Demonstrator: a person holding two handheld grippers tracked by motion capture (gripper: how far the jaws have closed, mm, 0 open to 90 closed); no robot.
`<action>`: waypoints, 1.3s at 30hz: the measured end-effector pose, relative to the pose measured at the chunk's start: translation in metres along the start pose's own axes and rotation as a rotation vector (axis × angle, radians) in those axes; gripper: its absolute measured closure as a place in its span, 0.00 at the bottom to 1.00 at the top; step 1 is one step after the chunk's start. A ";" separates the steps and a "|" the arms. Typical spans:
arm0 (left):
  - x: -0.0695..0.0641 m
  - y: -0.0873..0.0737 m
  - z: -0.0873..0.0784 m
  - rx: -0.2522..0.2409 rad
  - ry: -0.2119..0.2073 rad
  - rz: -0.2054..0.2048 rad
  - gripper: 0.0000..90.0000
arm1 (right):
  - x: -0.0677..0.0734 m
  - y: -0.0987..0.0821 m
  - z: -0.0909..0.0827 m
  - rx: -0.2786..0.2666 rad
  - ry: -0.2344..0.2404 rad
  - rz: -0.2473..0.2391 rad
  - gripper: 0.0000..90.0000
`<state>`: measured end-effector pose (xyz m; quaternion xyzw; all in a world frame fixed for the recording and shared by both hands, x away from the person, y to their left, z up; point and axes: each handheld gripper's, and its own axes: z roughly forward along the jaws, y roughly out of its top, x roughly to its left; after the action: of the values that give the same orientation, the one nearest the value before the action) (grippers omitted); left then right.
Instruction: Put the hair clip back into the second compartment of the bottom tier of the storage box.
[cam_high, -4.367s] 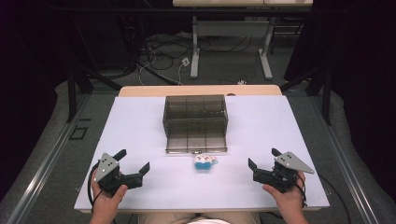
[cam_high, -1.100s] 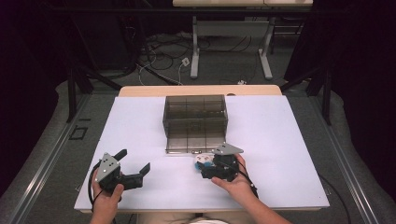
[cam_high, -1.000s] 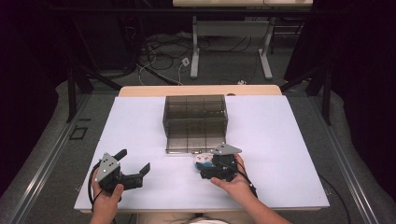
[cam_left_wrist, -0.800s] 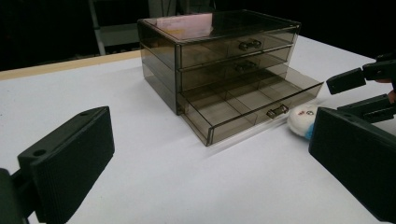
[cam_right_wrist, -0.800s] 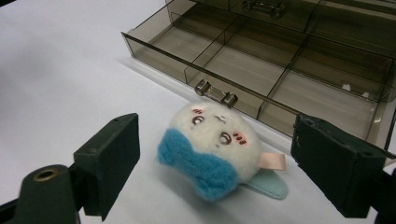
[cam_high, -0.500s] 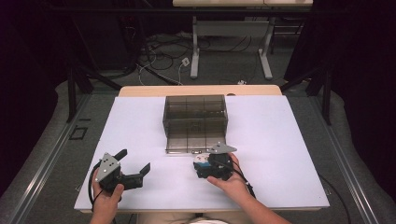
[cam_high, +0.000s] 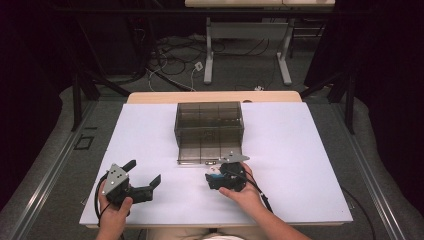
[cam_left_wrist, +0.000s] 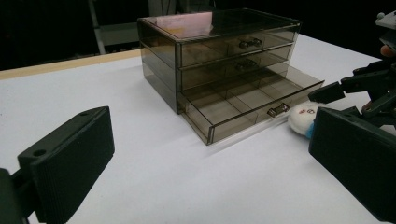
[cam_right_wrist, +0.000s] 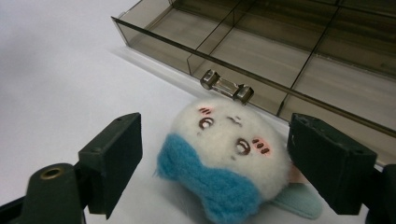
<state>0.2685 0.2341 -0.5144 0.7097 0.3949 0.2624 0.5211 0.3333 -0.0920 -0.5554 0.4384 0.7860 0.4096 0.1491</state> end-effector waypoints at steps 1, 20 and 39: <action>0.000 0.000 0.000 -0.001 0.000 -0.001 0.00 | 0.000 -0.001 0.001 0.011 -0.002 -0.004 0.21; 0.000 0.000 0.000 -0.001 -0.001 0.000 0.00 | 0.000 -0.002 0.006 0.041 -0.032 -0.012 0.30; 0.000 0.000 0.001 0.004 -0.005 -0.011 0.00 | 0.004 0.000 0.001 0.061 -0.028 -0.009 0.33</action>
<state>0.2688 0.2336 -0.5151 0.7094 0.3978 0.2569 0.5219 0.3313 -0.0884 -0.5558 0.4447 0.7980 0.3787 0.1485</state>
